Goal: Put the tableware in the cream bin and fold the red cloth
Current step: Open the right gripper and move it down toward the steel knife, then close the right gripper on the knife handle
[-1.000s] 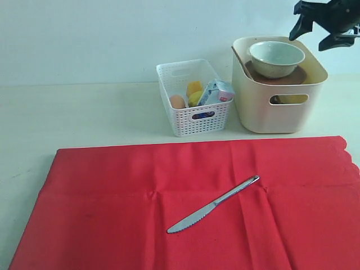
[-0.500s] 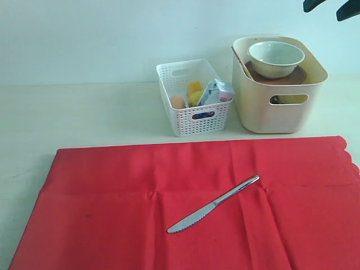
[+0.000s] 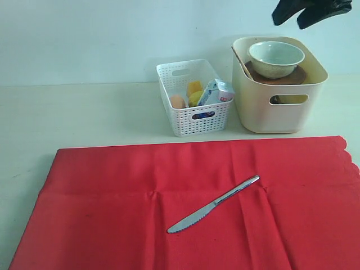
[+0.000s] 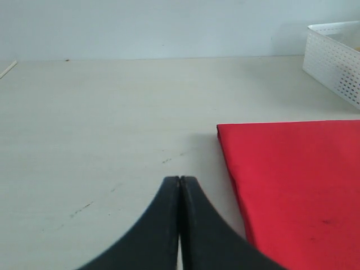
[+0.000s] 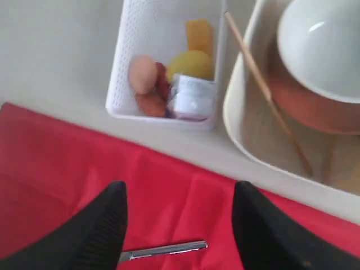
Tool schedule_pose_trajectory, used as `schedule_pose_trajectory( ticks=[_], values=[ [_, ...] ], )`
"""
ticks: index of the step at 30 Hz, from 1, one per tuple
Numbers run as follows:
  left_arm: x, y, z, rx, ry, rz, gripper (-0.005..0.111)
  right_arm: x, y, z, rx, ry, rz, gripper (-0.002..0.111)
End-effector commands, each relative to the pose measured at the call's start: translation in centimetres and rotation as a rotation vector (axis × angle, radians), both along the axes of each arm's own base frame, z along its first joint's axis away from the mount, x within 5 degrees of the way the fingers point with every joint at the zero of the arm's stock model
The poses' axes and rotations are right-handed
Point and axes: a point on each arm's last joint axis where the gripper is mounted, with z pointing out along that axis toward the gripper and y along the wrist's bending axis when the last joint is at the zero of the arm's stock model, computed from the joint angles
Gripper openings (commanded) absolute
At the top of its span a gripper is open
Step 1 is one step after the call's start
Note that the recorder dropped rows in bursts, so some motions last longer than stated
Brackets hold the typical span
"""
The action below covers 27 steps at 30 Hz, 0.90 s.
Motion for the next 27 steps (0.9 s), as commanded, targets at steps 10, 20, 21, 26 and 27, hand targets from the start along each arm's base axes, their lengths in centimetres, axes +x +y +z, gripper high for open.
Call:
schedule_pose_trajectory(
  ticks=[10,20,21,26,27],
  values=[
    [0.0,0.0,0.0,0.0,-0.011,0.002,0.0,-3.3,7.6,-7.2,-0.002,0.176,0.366,0.054],
    [0.0,0.0,0.0,0.0,-0.011,0.002,0.0,-5.3,11.3,-12.4,-0.096,0.163,0.798,0.054],
    [0.0,0.0,0.0,0.0,-0.011,0.002,0.0,-5.6,11.5,-13.0,-0.104,0.162,0.843,0.054],
    [0.0,0.0,0.0,0.0,-0.011,0.002,0.0,-8.1,11.8,-16.1,-0.299,0.196,1.116,0.054],
    [0.0,0.0,0.0,0.0,-0.011,0.002,0.0,-8.5,11.6,-16.8,-0.357,0.22,1.152,0.054]
  ],
)
